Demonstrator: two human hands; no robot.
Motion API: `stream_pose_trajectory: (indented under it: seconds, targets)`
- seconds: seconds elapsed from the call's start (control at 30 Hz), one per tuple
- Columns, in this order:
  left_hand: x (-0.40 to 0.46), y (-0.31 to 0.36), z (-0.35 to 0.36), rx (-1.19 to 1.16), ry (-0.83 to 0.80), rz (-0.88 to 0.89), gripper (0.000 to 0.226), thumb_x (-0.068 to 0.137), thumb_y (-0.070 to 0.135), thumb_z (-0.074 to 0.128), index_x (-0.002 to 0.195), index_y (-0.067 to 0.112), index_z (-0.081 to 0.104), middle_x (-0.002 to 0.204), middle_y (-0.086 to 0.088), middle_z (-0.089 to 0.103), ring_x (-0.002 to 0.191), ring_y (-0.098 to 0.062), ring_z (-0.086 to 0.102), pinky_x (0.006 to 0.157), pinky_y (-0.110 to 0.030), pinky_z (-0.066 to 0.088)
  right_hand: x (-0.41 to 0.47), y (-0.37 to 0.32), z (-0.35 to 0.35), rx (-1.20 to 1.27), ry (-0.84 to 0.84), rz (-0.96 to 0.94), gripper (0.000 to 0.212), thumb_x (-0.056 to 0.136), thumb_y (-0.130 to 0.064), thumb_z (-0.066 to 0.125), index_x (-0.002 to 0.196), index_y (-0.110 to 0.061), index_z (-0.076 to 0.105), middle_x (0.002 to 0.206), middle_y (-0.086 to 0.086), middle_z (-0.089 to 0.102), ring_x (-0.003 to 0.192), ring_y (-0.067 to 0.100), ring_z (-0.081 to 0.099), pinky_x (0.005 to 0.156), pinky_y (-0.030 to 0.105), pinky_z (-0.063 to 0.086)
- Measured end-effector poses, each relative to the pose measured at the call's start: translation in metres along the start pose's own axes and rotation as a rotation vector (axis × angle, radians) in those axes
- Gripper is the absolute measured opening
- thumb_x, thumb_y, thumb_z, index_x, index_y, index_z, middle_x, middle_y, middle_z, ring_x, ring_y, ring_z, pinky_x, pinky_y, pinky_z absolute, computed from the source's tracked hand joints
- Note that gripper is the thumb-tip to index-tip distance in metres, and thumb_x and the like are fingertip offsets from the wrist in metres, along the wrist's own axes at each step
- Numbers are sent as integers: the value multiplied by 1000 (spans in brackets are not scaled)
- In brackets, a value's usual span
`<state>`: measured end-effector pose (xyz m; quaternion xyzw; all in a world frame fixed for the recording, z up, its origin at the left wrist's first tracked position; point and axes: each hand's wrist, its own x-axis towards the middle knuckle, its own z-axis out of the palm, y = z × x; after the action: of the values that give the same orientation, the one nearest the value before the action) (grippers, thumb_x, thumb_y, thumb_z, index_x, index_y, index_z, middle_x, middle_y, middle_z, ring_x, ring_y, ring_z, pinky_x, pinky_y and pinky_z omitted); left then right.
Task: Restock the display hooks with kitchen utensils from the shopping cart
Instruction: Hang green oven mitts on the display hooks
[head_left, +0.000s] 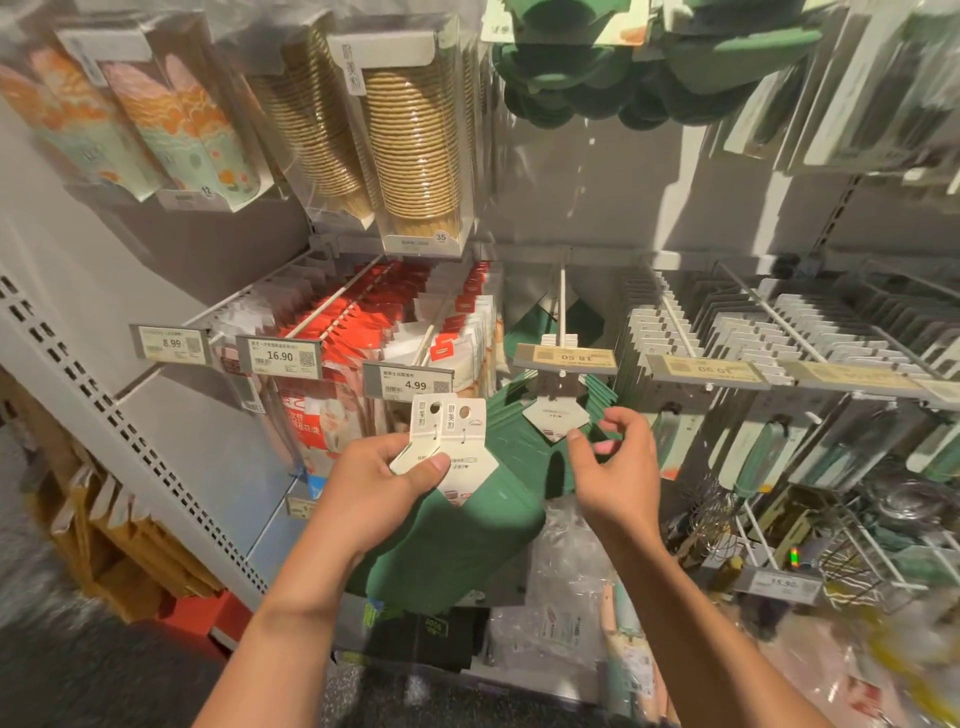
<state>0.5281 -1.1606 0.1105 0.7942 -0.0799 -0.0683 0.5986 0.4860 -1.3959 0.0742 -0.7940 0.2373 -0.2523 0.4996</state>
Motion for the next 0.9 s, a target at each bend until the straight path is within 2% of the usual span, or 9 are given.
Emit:
stream_pose_trajectory:
  seconds: [0.13, 0.2, 0.27, 0.37, 0.53, 0.63, 0.77, 0.83, 0.9]
  targets:
    - [0, 5, 9, -30, -15, 14, 18, 93, 8, 74, 91, 26, 78, 84, 19, 78, 72, 10, 67, 62, -8, 48, -17, -9, 6, 157, -170, -57, 11, 96, -24, 70, 106, -27, 66, 90, -3, 64, 70, 5, 54, 68, 25, 49]
    - [0, 7, 15, -22, -15, 23, 15, 92, 10, 76, 91, 24, 80, 83, 16, 79, 68, 8, 66, 59, -10, 46, -24, -14, 9, 118, -267, -114, 7, 97, -24, 69, 102, -29, 69, 91, -3, 66, 73, 3, 56, 68, 16, 47]
    - [1, 7, 19, -21, -3, 24, 10, 91, 12, 78, 91, 21, 82, 84, 7, 81, 66, 2, 64, 57, -13, 46, -30, -14, 14, 71, -310, -185, 10, 96, -27, 70, 106, -27, 72, 100, -8, 70, 88, 2, 62, 80, 20, 51]
    - [0, 9, 25, -35, 0, 6, 7, 90, 15, 80, 93, 20, 83, 83, 2, 81, 67, -2, 66, 59, -17, 48, -35, -13, 17, 69, -291, -203, 28, 89, -35, 70, 113, -20, 74, 110, -12, 73, 102, 4, 66, 92, 26, 53]
    - [-1, 9, 27, -47, -44, -51, 10, 94, 22, 76, 91, 17, 83, 85, 0, 81, 75, -11, 72, 70, -30, 52, -31, -6, 12, 80, -278, -136, 15, 93, -26, 74, 108, -25, 72, 103, -16, 75, 99, 6, 68, 90, 32, 54]
    - [0, 8, 29, -64, -21, -59, 18, 98, 25, 71, 90, 13, 83, 84, -1, 81, 75, -12, 73, 70, -31, 53, -31, -6, 10, 46, -277, -88, 20, 96, -31, 70, 115, -24, 70, 109, -15, 73, 104, 7, 65, 94, 29, 51]
    - [5, 0, 31, -38, 58, -8, 17, 99, 27, 71, 90, 17, 82, 85, 7, 81, 74, -3, 71, 68, -29, 52, -32, -4, 7, 54, -222, -59, 15, 100, -29, 64, 113, -23, 70, 107, -13, 71, 100, 6, 63, 86, 23, 47]
    - [8, -5, 29, 5, 112, 14, 17, 99, 29, 70, 88, 23, 81, 84, 13, 80, 72, 4, 67, 68, -28, 50, -29, -3, 4, 60, -194, -36, 18, 102, -28, 60, 116, -22, 69, 108, -12, 71, 98, 4, 62, 80, 18, 44]
    - [12, -9, 25, 22, 152, 13, 17, 99, 29, 70, 87, 26, 81, 85, 15, 79, 75, 3, 68, 71, -29, 50, -24, -2, -1, 59, -168, -29, 23, 103, -28, 59, 122, -20, 68, 112, -12, 70, 98, 0, 61, 79, 13, 43]
